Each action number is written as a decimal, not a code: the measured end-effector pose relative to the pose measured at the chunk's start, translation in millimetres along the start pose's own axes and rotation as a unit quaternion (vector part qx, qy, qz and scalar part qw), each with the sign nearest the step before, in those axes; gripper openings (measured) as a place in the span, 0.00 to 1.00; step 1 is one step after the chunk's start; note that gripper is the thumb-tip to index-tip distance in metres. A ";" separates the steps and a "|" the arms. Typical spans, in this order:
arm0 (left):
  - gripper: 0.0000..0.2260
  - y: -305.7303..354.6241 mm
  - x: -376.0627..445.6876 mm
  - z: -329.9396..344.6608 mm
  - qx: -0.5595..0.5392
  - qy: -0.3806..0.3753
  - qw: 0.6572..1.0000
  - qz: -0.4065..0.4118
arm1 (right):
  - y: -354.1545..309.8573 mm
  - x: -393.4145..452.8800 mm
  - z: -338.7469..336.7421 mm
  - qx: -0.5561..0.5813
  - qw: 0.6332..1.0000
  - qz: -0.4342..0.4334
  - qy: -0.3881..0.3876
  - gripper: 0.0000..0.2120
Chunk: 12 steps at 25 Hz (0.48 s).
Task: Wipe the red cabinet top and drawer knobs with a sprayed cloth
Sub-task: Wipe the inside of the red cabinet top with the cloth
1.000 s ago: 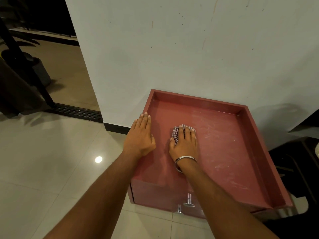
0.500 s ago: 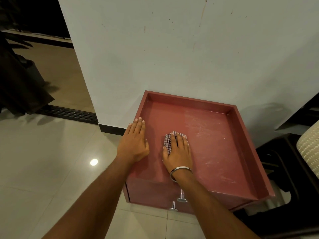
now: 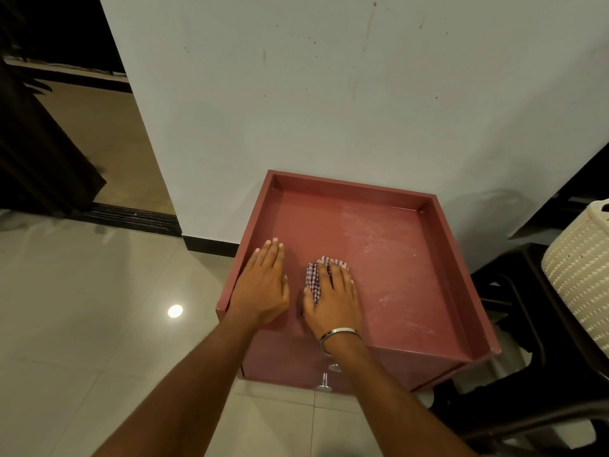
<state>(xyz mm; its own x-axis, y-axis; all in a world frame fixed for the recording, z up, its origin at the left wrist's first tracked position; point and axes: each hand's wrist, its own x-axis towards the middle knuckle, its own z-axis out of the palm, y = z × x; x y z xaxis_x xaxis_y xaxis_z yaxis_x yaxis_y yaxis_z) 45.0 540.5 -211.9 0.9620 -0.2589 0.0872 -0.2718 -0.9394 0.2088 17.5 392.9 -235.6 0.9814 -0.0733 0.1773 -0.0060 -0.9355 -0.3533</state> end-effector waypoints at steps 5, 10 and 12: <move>0.30 18.9 -16.0 25.0 -0.079 -0.003 0.997 -0.017 | -10.3 -7.4 -2.1 0.018 0.999 0.023 -0.021 0.37; 0.30 29.6 -25.1 32.5 -0.081 0.030 0.996 -0.032 | 15.4 -20.5 -13.3 0.004 1.000 -0.017 -0.022 0.34; 0.30 43.8 -24.6 35.9 -0.074 0.033 0.997 -0.016 | 39.6 -20.3 -20.5 -0.018 1.000 0.009 -0.007 0.34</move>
<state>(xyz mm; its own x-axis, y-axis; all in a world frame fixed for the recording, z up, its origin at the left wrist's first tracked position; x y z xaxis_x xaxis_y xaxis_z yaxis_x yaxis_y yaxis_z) 10.4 497.6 -239.9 0.9676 -0.2101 0.1403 -0.2471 -0.9024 0.3530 -6.5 350.2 -234.4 0.9837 -0.0856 0.1582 -0.0303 -0.9459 -0.3231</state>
